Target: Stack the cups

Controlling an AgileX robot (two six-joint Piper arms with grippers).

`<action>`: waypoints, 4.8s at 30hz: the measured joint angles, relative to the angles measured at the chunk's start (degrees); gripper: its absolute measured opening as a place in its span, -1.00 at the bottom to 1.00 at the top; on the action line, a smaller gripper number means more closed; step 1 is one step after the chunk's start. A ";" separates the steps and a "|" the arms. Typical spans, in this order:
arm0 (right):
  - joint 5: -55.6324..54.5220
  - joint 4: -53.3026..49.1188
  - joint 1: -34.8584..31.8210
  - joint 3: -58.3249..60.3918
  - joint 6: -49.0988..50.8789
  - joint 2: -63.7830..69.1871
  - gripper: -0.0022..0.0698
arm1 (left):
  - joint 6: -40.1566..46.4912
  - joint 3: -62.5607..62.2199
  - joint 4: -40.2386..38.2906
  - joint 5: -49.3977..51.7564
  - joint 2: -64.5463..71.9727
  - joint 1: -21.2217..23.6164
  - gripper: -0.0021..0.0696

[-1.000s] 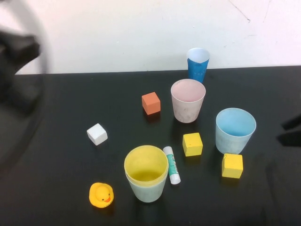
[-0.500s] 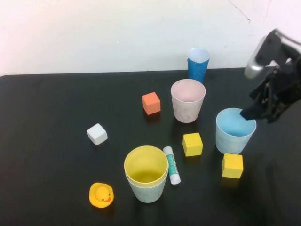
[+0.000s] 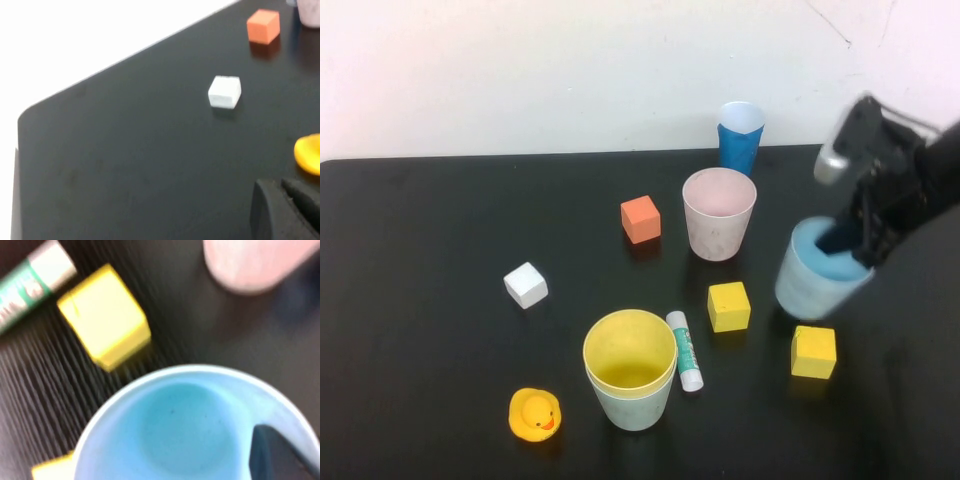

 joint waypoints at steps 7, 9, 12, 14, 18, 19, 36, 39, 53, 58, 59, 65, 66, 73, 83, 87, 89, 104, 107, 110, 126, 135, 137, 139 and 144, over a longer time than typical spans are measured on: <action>3.39 0.12 4.91 -16.77 1.88 0.00 -0.85 | 0.00 2.07 1.95 -0.48 0.00 0.00 -0.94; 1.55 0.12 6.96 -21.43 2.10 0.35 -0.85 | -0.11 2.07 2.05 -0.86 0.00 0.00 -0.94; -1.19 -0.25 9.13 -26.11 2.15 2.34 -0.85 | -0.11 2.07 2.10 -1.22 0.00 0.00 -0.94; -1.46 -0.85 9.82 -28.05 2.48 4.36 -0.85 | -0.46 2.07 2.21 -1.22 0.00 0.00 -0.94; 0.15 -3.57 10.04 -29.46 4.19 8.33 -0.85 | -0.71 2.07 2.19 -1.22 0.00 0.00 -0.94; 0.69 -4.55 10.04 -29.46 4.57 9.03 -0.85 | -0.85 2.07 2.19 -1.22 0.00 0.00 -0.94; 2.06 -8.90 10.04 -29.86 12.84 10.64 -0.18 | -0.99 2.07 2.19 -1.25 0.00 0.00 -0.94; 2.17 -8.90 10.04 -30.13 16.33 10.69 -0.03 | -0.99 2.07 2.19 -1.25 0.00 0.00 -0.94; 7.89 -4.94 10.04 -30.33 21.29 10.69 0.05 | -0.99 2.07 2.19 -1.37 0.00 0.00 -0.94; 9.02 -2.83 11.77 -30.47 13.18 11.02 0.05 | -0.99 2.07 2.19 -1.47 0.00 0.00 -0.94; 8.89 -2.99 12.23 -30.47 12.54 11.31 0.05 | -0.99 2.07 2.19 -1.47 0.00 0.00 -0.94; 8.74 -6.35 13.55 -30.60 10.59 15.60 0.05 | -0.99 2.07 2.19 -1.47 0.00 0.00 -0.94; 8.47 -7.03 13.55 -30.60 10.31 16.60 0.04 | -0.99 2.07 2.19 -1.47 0.00 0.00 -0.94; 7.89 -8.31 13.55 -32.24 9.62 19.23 -0.68 | -0.99 2.07 2.19 -1.59 0.00 0.00 -0.94; 19.74 -3.11 15.28 -48.57 12.64 17.26 -0.71 | -0.99 2.07 2.19 -1.59 0.00 0.00 -0.94; 21.37 -8.44 21.41 -50.17 19.06 11.11 -0.71 | -1.20 2.07 2.37 -1.71 0.00 0.00 -0.94; 21.84 -11.94 25.20 -49.63 22.44 7.87 -0.71 | -1.62 2.07 2.92 -1.71 0.00 0.00 -0.94; 22.18 -20.96 39.91 -21.57 28.77 -2.79 -0.71 | -2.98 2.07 3.70 -1.25 0.00 0.00 -0.94; 22.06 -21.04 39.91 -21.46 28.88 -1.03 -0.71 | -3.20 2.07 3.70 -1.25 0.00 0.00 -0.94; 21.97 -21.04 39.91 -21.41 28.88 0.64 -0.71 | -3.20 2.07 3.70 -1.25 0.00 0.00 -0.94; 21.75 -24.08 39.91 -31.80 29.85 0.69 -0.18 | -7.72 2.16 1.58 -9.10 0.00 0.00 -0.94; 22.11 -51.23 39.79 -36.28 37.35 -16.25 -0.83 | -9.16 2.16 0.73 -25.95 -0.02 0.00 -0.94; 22.11 -52.24 39.69 -36.28 38.32 -20.75 -0.89 | -9.16 2.16 0.63 -24.47 -0.02 0.00 -0.94; 22.11 -51.62 39.69 -34.88 38.86 -25.22 -0.92 | -9.16 2.16 0.63 -22.11 -0.02 0.00 -0.94; 22.11 -48.08 39.69 -23.11 39.91 -35.50 -0.94 | -10.26 2.16 0.30 -16.48 -0.02 0.00 -0.94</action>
